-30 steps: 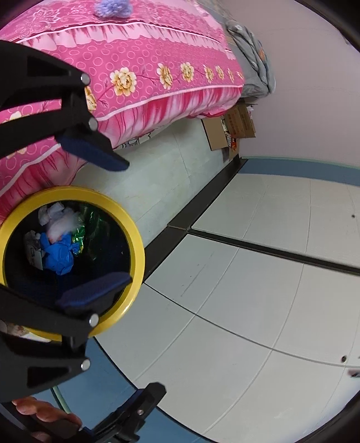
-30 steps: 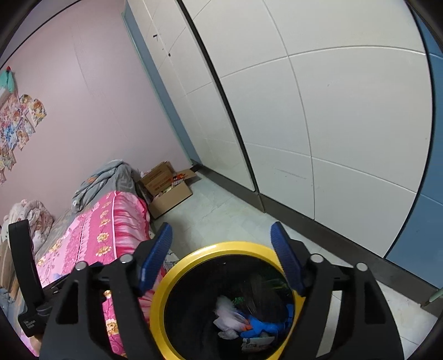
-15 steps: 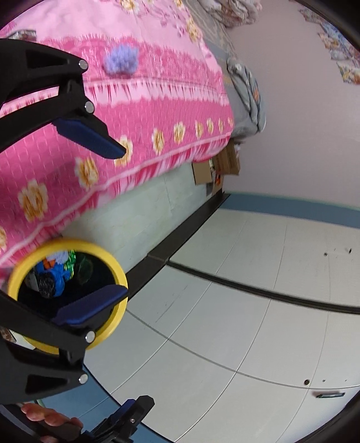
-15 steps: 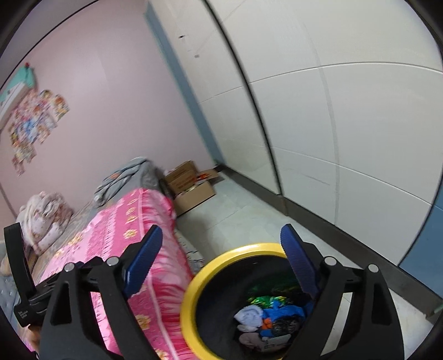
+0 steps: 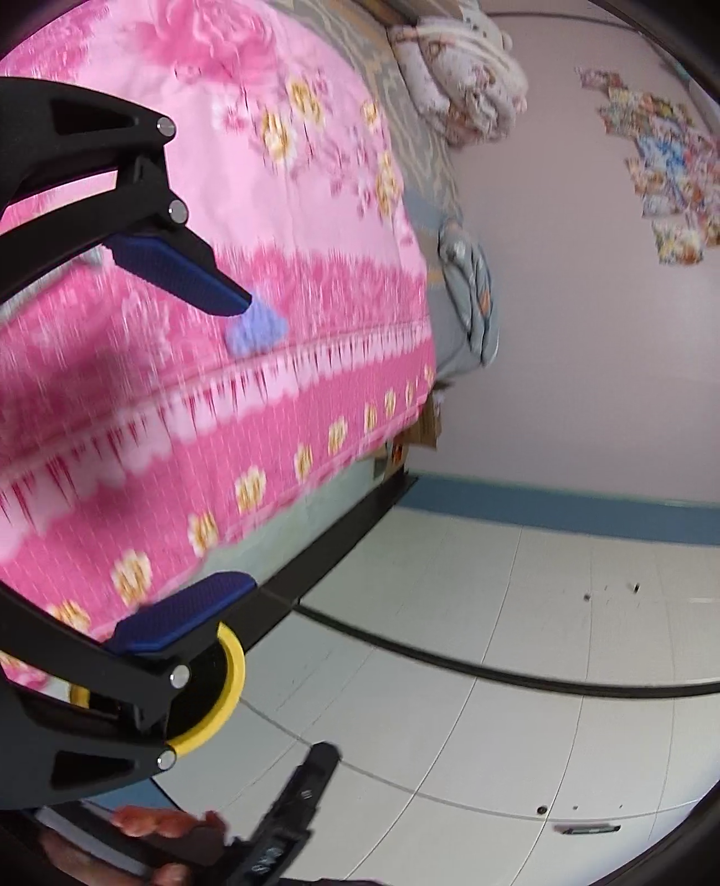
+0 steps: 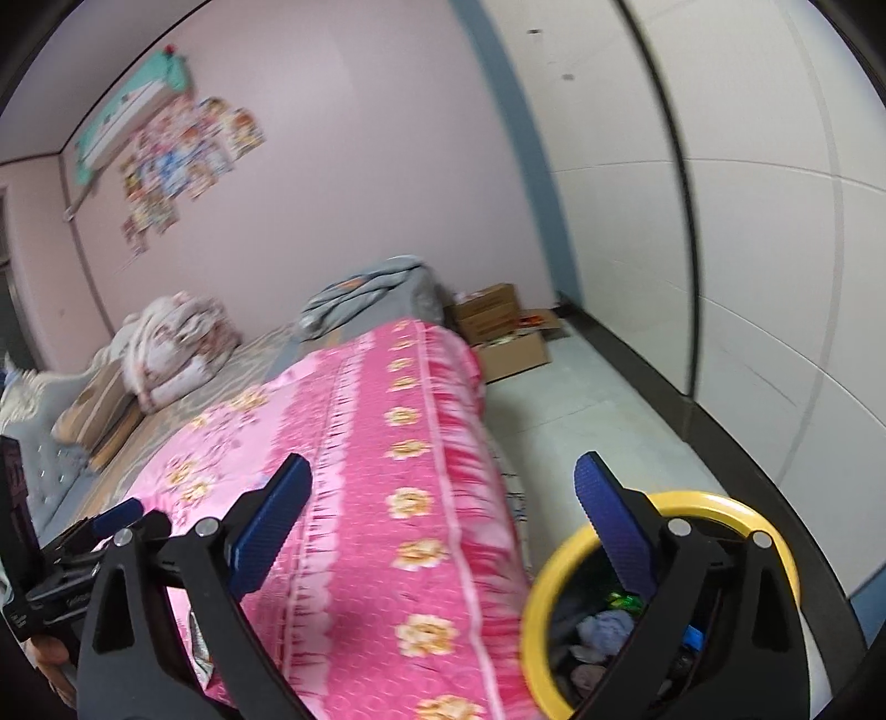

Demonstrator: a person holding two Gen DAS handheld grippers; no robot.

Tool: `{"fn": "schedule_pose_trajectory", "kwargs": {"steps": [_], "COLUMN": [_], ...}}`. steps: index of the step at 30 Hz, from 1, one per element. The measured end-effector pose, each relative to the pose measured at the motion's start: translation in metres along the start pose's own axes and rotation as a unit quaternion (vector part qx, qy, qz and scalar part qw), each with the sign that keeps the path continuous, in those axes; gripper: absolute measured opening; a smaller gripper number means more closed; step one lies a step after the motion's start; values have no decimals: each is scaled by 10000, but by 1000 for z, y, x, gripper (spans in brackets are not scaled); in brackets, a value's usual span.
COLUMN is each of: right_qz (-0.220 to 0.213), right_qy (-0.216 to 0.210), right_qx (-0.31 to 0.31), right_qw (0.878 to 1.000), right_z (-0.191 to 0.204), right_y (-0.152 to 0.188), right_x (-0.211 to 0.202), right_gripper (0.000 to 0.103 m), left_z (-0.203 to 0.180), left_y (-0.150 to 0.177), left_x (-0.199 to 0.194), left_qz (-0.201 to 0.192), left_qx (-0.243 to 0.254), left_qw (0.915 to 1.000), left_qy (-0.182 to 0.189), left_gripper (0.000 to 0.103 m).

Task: Collect trash
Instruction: 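Move both open tools back over the bed toward the lavender bundle and wrapper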

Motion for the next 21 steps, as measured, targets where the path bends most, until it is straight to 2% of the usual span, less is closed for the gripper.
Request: {"fn": "schedule_pose_trajectory", "kwargs": {"steps": [5,10,16,21], "right_qz": [177,383,935,1242], "right_qy": [-226,-368,-693,-702], "right_qx": [-395,-575,-760,-909], "right_qw": [9988,9969,9903,9856], "right_z": [47,79,108,122], "right_y": [2,9,30,47], "right_x": [36,72,124,164], "right_gripper": [94,95,95,95], "left_z": [52,86,110,117], "left_y": [20,51,90,123], "left_x": [-12,-11,3,13], "left_qz": [113,400,872,1225], "left_qx": [-232,-302,-529,-808], "left_qw": [9991,9972,9933,9882], "left_qy": [-345,-555,-551,-437], "left_gripper": [91,91,91,91]}}
Point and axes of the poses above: each gripper's, at about its wrist camera, not at the fingertips, and x roughly the way its jaws point, z to its left, y to its underside, the point moved 8 cm from there along x, roughly the way its jaws point, and after that the axes turned 8 degrees about -y, right-handed, at the moved point
